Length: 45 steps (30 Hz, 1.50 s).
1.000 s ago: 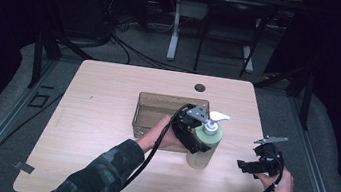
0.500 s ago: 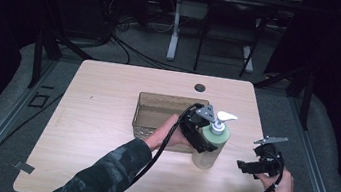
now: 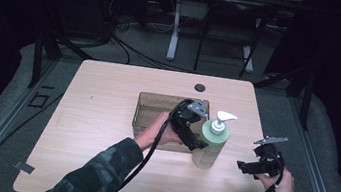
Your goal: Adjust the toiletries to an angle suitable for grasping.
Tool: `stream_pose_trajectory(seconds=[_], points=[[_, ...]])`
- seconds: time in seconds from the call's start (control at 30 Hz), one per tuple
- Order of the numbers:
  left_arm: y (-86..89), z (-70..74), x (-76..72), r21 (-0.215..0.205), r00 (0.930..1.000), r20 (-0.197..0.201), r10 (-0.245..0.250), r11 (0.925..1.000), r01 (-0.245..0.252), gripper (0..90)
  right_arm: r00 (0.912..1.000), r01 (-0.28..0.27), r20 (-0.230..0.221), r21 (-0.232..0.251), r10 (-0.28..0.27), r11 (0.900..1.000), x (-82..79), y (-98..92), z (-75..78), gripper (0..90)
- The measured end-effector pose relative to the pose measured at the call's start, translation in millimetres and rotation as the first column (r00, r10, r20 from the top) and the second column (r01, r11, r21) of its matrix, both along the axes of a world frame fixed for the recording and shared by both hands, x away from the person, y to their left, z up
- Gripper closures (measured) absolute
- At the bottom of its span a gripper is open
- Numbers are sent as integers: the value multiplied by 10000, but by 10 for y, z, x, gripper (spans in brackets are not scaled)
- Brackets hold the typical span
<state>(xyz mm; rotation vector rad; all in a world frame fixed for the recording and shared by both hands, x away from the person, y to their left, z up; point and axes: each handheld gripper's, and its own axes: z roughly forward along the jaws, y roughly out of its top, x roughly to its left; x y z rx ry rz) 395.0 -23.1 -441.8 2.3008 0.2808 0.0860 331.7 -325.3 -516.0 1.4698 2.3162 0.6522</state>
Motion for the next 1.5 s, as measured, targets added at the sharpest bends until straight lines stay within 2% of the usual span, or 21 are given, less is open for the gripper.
stream_pose_trajectory(seconds=[0.13, 0.27, 0.33, 0.4, 0.57, 0.63, 0.7, 0.8, 0.93, 0.97, 1.0, 1.03, 1.07, 1.13, 1.2, 1.33, 1.4, 1.5], points=[[233, -21, -9, 110, 9992, -165, 353, 9993, -351, 2, 10000, -11, -64, 25, 11, 10000, -3, 6, -2, 55], [476, -97, -39, 607, 9975, -191, 677, 9959, -665, 2, 9999, -92, -88, -65, 91, 9999, 0, 13, -6, 56], [607, -140, -60, 722, 9963, -237, 821, 9942, -802, 2, 9998, -119, -150, -87, 118, 9999, 0, 24, -12, 56], [750, -180, -77, 819, 9940, -172, 1083, 9909, -1065, 2, 9998, -118, -145, -96, 116, 9999, 1, 25, -12, 57], [1114, -278, -119, 801, 9833, -328, 1788, 9812, -1757, 1, 9997, -150, -182, -148, 147, 9998, -1, 33, -12, 59], [1253, -303, -152, 761, 9771, -382, 2092, 9756, -2059, 1, 9996, -165, -212, -163, 162, 9997, 0, 32, -12, 63], [1379, -334, -189, 931, 9721, -420, 2308, 9696, -2262, 1, 9995, -214, -239, -131, 211, 9997, -2, 32, -12, 66], [1565, -420, -249, 879, 9610, -553, 2711, 9600, -2657, 0, 9992, -294, -277, -204, 288, 9994, -6, 42, -13, 66], [1729, -501, -341, 973, 9515, -255, 3066, 9481, -3028, 0, 9987, -409, -313, -239, 401, 9989, -5, 57, -11, 68], [1805, -533, -374, 1008, 9473, -322, 3187, 9440, -3141, 0, 9986, -443, -290, -224, 436, 9988, -11, 57, -4, 68], [1805, -533, -374, 1008, 9473, -322, 3187, 9440, -3141, 0, 9986, -443, -290, -224, 436, 9988, -11, 57, -4, 68], [1841, -549, -381, 1171, 9452, -299, 3251, 9403, -3197, 0, 9986, -453, -283, -202, 447, 9988, -15, 59, 2, 67], [1888, -570, -382, 1280, 9389, -246, 3433, 9325, -3376, 0, 9985, -476, -265, -192, 471, 9987, -18, 60, 5, 68], [1954, -586, -373, 1279, 9312, -379, 3627, 9259, -3554, 0, 9984, -507, -258, -194, 502, 9985, -21, 60, 7, 68], [2022, -603, -379, 1406, 9206, -349, 3889, 9139, -3807, 0, 9983, -529, -261, -182, 524, 9984, -23, 58, 9, 67], [2121, -623, -387, 1623, 9088, -235, 4165, 8986, -4077, 0, 9979, -590, -269, -240, 583, 9980, -17, 62, 10, 67], [2167, -628, -377, 1677, 8997, -167, 4362, 8883, -4275, 0, 9976, -641, -278, -271, 633, 9976, -16, 65, 12, 68], [2223, -622, -360, 1607, 8876, -212, 4601, 8778, -4512, 0, 9976, -639, -288, -199, 633, 9978, -20, 71, 11, 69]])
